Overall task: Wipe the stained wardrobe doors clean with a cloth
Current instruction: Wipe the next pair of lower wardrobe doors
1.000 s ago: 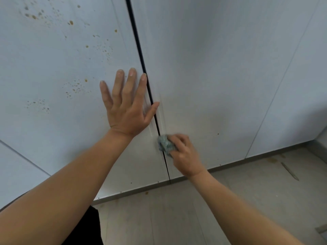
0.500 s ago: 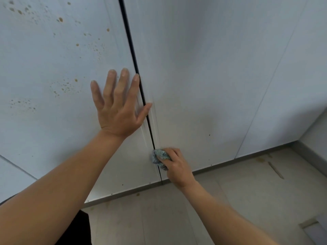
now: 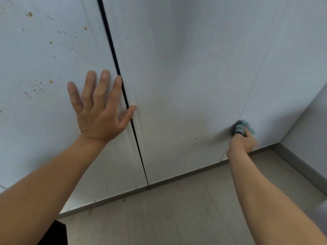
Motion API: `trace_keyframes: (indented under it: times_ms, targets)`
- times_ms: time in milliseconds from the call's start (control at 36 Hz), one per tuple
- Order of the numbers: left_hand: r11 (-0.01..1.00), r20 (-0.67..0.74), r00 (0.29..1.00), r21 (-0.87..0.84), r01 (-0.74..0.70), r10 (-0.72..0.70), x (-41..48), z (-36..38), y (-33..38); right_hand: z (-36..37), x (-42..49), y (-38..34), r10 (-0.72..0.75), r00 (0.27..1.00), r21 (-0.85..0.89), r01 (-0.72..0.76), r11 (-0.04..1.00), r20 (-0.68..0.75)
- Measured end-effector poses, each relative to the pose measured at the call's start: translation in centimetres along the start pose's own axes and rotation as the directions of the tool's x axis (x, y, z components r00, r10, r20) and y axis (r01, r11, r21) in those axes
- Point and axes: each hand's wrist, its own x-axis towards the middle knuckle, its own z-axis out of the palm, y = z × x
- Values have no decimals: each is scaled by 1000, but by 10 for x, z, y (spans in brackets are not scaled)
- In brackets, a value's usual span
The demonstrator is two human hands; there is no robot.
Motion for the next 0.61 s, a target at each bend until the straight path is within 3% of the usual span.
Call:
trace_keyframes:
  times_ms: [83,167,333,444,528,611]
  targets:
    - [1000,3,1000,5,0,0,0,1,0,8,-33,14,4,1000,36,-4,999,10]
    - [1000,0,1000,15,-2,2,0,1,0,14,-83,42,-19,999,-68,22,997,39]
    - [1000,7,1000,11,4,-4,1,1,2,-1,-115,63,50,970,-159,-12,987,237]
    - [1000,10,1000,6,8,-8,0,2,1,-5,-78,47,47,994,-138,-33,990,98]
    - [1000,-1,1000,9,5,-5,1,3,2,1,-76,41,0,998,-238,15,971,61]
    - [1000,-5,1000,14,7,-7,1,2,2,12,-110,47,10,999,-228,0,974,45]
